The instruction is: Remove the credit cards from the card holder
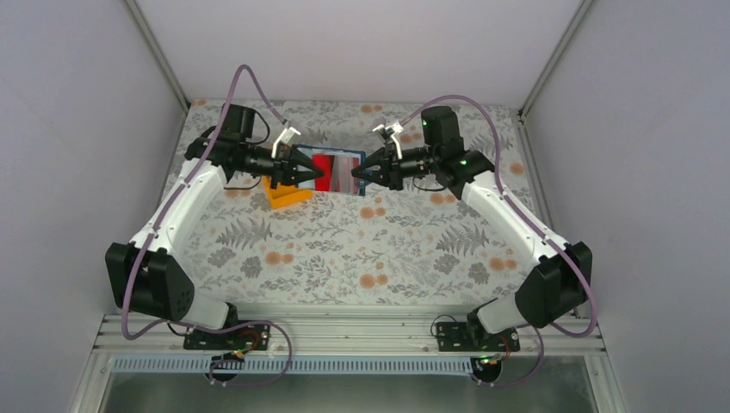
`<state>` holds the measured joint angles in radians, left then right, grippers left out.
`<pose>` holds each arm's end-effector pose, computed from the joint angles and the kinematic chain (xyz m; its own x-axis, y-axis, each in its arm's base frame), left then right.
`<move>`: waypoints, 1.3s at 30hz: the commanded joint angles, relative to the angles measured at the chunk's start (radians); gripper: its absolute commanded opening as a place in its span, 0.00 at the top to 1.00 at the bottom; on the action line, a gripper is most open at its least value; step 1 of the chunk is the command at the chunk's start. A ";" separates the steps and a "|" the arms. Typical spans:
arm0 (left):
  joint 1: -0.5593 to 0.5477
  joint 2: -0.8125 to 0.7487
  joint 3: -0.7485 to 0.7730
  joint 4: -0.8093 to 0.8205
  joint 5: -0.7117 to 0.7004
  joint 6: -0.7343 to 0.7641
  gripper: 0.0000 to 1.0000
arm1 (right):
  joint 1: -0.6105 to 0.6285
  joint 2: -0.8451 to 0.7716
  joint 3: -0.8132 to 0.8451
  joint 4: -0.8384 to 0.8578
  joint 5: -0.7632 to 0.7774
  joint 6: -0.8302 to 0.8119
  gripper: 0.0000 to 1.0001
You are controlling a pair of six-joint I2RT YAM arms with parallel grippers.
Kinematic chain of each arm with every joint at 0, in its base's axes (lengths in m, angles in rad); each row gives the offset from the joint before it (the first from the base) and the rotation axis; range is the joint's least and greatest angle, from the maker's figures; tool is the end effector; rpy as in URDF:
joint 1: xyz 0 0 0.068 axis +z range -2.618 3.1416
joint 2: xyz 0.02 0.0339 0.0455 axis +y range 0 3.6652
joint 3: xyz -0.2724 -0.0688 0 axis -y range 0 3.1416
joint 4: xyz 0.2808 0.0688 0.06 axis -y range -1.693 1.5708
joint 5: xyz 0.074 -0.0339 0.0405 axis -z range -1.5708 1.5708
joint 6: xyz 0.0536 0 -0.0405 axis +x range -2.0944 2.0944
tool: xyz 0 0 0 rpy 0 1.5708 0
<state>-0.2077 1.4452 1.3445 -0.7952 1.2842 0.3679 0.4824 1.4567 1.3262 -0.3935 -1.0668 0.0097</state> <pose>0.3094 -0.1177 0.3456 -0.4810 0.2053 -0.8524 0.8764 0.0849 -0.4741 0.2986 0.2094 0.3571 -0.4519 -0.2314 -0.8615 -0.8913 0.0783 0.4465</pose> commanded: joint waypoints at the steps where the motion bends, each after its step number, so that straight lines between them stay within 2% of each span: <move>1: -0.008 0.008 0.043 -0.042 0.050 0.063 0.97 | 0.003 -0.047 0.025 -0.002 -0.029 -0.022 0.96; 5: -0.004 -0.007 0.065 -0.093 0.036 0.120 0.98 | -0.004 -0.052 0.022 -0.010 -0.003 -0.037 0.96; 7: 0.004 -0.012 0.065 -0.081 -0.014 0.104 0.98 | -0.021 -0.053 0.017 -0.008 0.028 -0.030 0.96; 10: 0.029 -0.017 0.061 -0.047 -0.148 0.057 0.98 | -0.090 -0.055 -0.007 0.005 0.070 0.038 0.96; 16: 0.062 -0.040 0.059 -0.018 -0.355 0.026 0.98 | -0.235 -0.045 -0.073 0.025 0.010 0.112 0.96; 22: 0.059 -0.028 0.062 0.024 -0.599 -0.013 0.98 | -0.287 -0.038 -0.124 0.050 0.002 0.148 0.96; 25: 0.024 -0.017 0.093 0.040 -0.877 -0.008 0.98 | -0.299 -0.039 -0.130 0.049 0.009 0.151 0.96; 29: -0.115 0.058 0.137 0.014 -1.312 0.060 0.98 | -0.310 -0.040 -0.119 0.032 -0.004 0.139 0.96; 32: -0.189 0.096 0.109 0.056 -1.565 0.116 0.98 | -0.313 -0.046 -0.120 0.035 -0.027 0.143 0.96; 35: -0.196 0.135 0.078 0.096 -1.744 0.127 0.98 | -0.314 -0.045 -0.109 0.012 -0.040 0.132 0.96; 39: -0.214 0.177 0.003 0.147 -1.857 0.154 0.98 | -0.316 -0.048 -0.109 0.007 -0.045 0.124 0.96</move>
<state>-0.4145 1.5917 1.4143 -0.7132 -0.2932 0.4706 0.1753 1.4349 1.1965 -0.3859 -1.0687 0.1452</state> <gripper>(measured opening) 0.027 0.087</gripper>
